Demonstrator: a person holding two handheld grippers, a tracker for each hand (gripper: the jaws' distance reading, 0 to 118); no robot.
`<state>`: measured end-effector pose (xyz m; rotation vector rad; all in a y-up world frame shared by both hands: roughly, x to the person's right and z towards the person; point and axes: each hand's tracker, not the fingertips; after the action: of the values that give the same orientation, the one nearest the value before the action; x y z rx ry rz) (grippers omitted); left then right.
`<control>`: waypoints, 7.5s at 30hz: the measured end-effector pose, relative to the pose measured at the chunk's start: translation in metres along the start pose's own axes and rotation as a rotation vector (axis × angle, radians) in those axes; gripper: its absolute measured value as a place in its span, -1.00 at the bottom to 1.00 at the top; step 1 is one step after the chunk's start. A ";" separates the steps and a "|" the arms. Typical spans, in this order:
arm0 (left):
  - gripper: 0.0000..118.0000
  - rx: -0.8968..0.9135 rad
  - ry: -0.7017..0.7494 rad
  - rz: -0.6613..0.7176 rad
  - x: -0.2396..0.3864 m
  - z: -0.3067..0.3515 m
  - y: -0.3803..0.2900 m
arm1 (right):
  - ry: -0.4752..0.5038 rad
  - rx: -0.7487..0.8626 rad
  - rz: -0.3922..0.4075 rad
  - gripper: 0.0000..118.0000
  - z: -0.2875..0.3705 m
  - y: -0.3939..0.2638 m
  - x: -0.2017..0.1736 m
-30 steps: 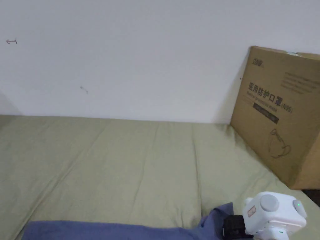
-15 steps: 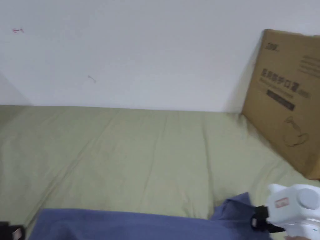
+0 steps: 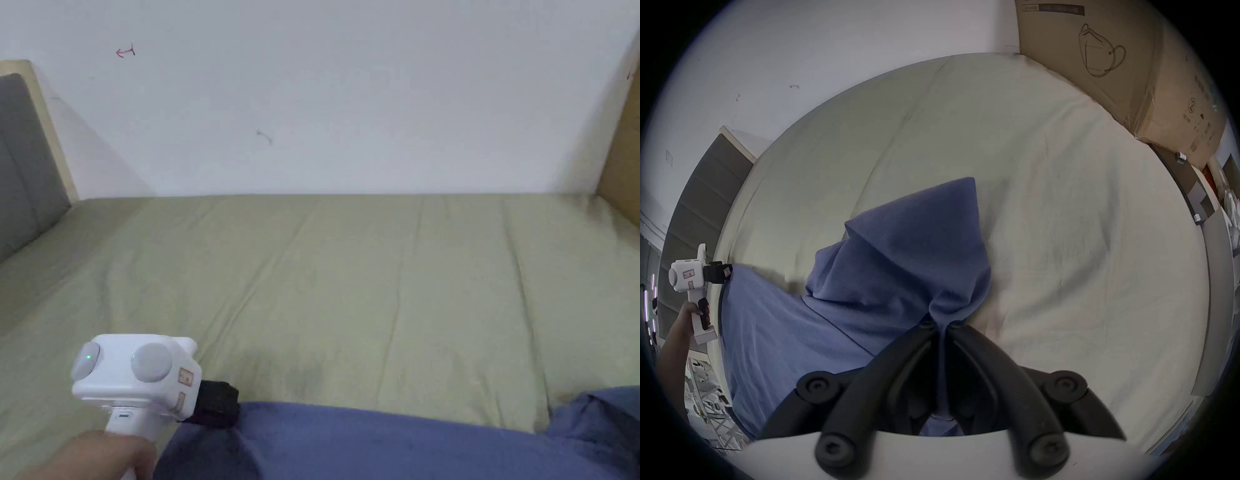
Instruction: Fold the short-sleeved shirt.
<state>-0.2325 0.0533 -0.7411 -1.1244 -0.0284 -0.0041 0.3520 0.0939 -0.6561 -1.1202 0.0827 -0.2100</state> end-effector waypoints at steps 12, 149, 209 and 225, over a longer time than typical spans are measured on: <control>-1.00 0.161 -0.091 0.036 0.001 0.109 -0.027 | 0.025 0.155 -0.029 -1.00 0.072 -0.004 -0.024; 0.65 -0.136 -0.040 -0.012 0.005 0.188 -0.329 | -0.012 0.664 0.054 -1.00 0.287 -0.310 -0.114; 0.15 0.075 -0.365 0.562 -0.030 0.145 -0.157 | 0.079 0.134 -0.401 0.05 0.081 -0.087 0.034; 0.38 0.804 -0.362 0.432 0.010 0.327 -0.266 | 0.079 0.782 -0.100 0.70 0.265 -0.223 -0.068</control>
<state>-0.2338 0.2329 -0.3596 -0.2987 -0.1003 0.5525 0.3024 0.2489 -0.3432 -0.3369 0.0098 -0.3390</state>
